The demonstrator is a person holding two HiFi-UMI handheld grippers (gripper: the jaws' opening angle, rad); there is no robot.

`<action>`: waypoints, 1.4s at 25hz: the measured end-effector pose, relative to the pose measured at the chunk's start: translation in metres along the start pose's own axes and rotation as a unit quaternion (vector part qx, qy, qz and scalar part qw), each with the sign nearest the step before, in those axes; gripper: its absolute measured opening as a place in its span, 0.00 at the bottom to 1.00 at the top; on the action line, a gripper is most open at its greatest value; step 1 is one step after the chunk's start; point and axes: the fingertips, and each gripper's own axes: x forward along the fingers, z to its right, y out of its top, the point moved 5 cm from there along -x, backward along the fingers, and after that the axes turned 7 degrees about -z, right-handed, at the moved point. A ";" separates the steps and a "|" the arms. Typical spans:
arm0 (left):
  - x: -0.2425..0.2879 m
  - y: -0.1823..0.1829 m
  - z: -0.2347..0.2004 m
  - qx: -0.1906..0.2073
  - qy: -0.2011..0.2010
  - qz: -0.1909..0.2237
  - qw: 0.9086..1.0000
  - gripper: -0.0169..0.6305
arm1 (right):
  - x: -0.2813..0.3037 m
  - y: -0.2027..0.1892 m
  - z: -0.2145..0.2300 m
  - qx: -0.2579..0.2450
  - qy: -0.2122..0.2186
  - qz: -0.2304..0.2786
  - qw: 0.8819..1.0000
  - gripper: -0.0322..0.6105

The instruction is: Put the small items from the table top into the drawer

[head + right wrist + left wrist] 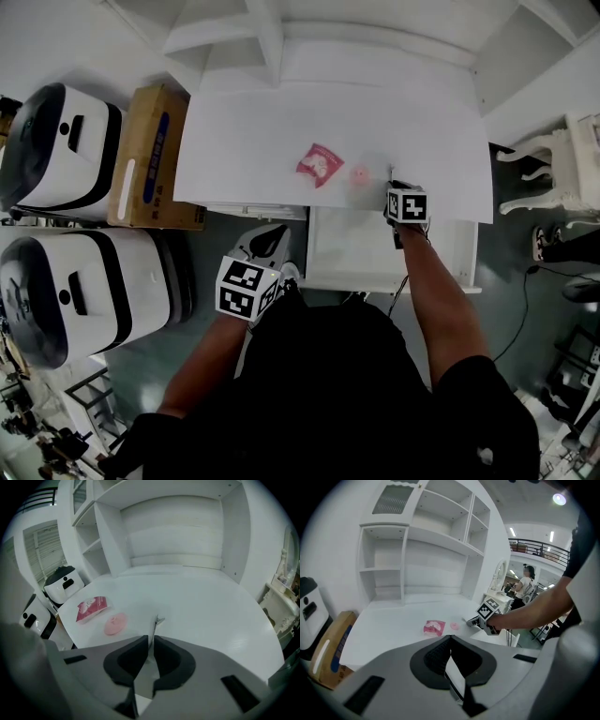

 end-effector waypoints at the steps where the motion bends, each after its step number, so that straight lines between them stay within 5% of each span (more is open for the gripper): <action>1: 0.000 -0.001 -0.001 -0.001 0.000 0.000 1.000 0.04 | 0.001 0.000 0.000 0.003 0.001 -0.002 1.000 0.12; 11: 0.003 0.000 -0.004 0.002 -0.011 0.005 1.000 0.04 | -0.014 -0.003 -0.006 0.049 0.024 0.008 0.998 0.10; 19: 0.011 0.001 -0.004 0.014 -0.027 0.007 1.000 0.04 | -0.055 -0.038 -0.049 0.067 0.097 0.028 0.993 0.10; 26: 0.012 -0.004 -0.001 0.021 -0.038 0.002 0.999 0.04 | -0.054 -0.094 -0.108 -0.004 0.156 -0.047 0.987 0.10; 35: 0.008 -0.013 -0.002 0.036 -0.029 -0.006 0.999 0.04 | -0.006 -0.117 -0.131 -0.046 0.143 -0.115 0.982 0.10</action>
